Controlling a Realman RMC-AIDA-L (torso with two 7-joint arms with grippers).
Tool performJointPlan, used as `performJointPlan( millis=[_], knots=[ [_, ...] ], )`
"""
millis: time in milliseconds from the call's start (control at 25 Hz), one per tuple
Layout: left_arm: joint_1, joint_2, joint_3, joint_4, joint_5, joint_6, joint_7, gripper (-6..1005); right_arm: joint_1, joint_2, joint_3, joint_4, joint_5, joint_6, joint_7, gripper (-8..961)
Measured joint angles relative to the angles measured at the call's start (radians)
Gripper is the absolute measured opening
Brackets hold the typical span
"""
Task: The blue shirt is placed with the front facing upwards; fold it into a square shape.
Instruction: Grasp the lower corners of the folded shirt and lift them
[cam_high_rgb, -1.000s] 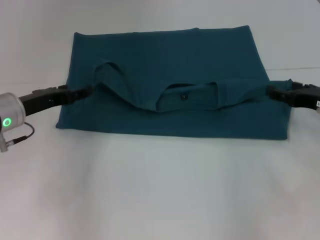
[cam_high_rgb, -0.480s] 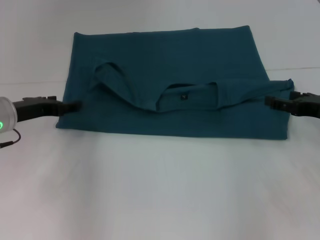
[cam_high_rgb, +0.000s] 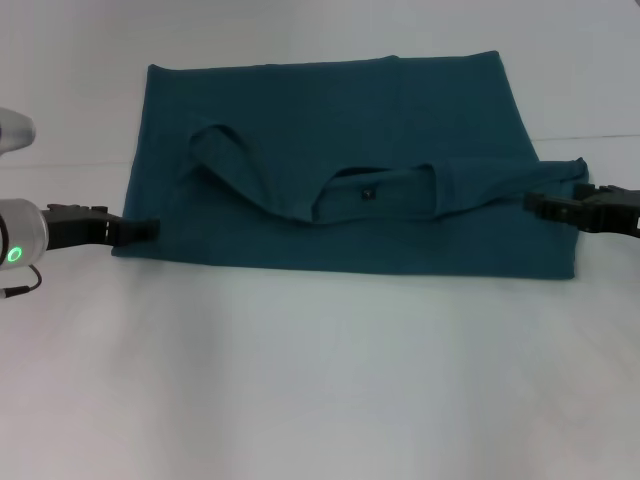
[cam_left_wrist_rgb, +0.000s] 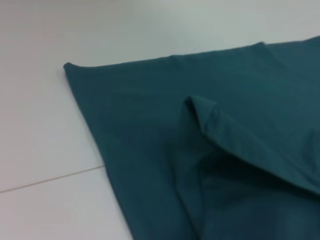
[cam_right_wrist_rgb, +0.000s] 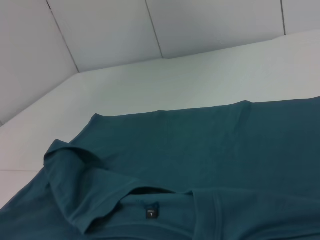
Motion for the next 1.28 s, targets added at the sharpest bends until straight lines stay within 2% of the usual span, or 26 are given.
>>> performJointPlan(
  millis=[240,360,880,1280],
  knots=[
    [-0.041,-0.012,0.0,0.049,0.079,-0.025,-0.024,847,0.006,0.0,-0.004,0.0,-0.001,-0.001,0.001,929],
    [-0.066,-0.012,0.002,0.091,0.084,-0.042,-0.027,847,0.007,0.0,-0.005,0.0,-0.002,-0.001,0.001,929],
    [-0.103,-0.011,0.003,0.169,0.108,-0.143,-0.067,846,0.011,0.0,-0.016,-0.012,-0.001,-0.003,0.001,930],
    [-0.134,-0.018,0.011,0.222,0.111,-0.191,-0.061,846,0.021,0.0,-0.02,-0.013,-0.001,-0.003,0.002,929]
  ],
)
